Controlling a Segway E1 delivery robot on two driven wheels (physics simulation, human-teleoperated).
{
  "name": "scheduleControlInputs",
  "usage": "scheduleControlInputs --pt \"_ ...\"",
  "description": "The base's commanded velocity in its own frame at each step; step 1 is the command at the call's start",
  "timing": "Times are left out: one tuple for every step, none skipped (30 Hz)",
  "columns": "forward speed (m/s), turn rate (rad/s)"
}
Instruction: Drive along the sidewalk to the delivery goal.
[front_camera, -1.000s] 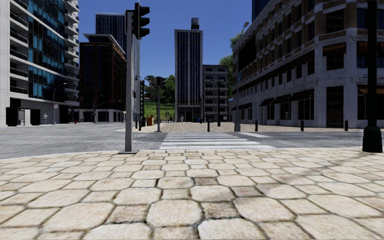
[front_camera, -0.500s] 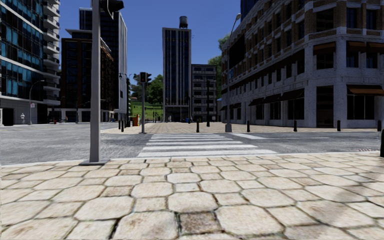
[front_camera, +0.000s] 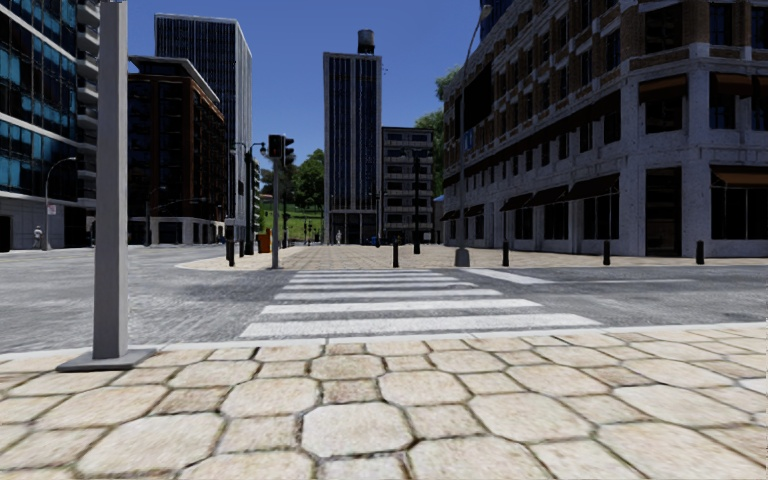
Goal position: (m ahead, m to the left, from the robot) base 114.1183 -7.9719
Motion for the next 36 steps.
scheduleControlInputs --pt "2.00 0.00" --pt "2.00 0.00" --pt "2.00 0.00" --pt "2.00 0.00" --pt "2.00 0.00" --pt "2.00 0.00" --pt "2.00 0.00" --pt "2.00 0.00" --pt "2.00 0.00" --pt "2.00 0.00" --pt "2.00 0.00" --pt "2.00 0.00" --pt "2.00 0.00" --pt "2.00 0.00" --pt "2.00 0.00" --pt "2.00 0.00" --pt "2.00 0.00" --pt "2.00 0.00" --pt "2.00 0.00" --pt "2.00 0.00" --pt "2.00 0.00" --pt "2.00 0.00" --pt "2.00 0.00" --pt "2.00 0.00" --pt "2.00 0.00" --pt "2.00 0.00" --pt "2.00 0.00" --pt "2.00 0.00" --pt "2.00 0.02" --pt "2.00 0.15" --pt "2.00 0.15" --pt "2.00 0.21" --pt "2.00 0.26" --pt "2.00 0.26" --pt "2.00 0.28" --pt "2.00 0.30"
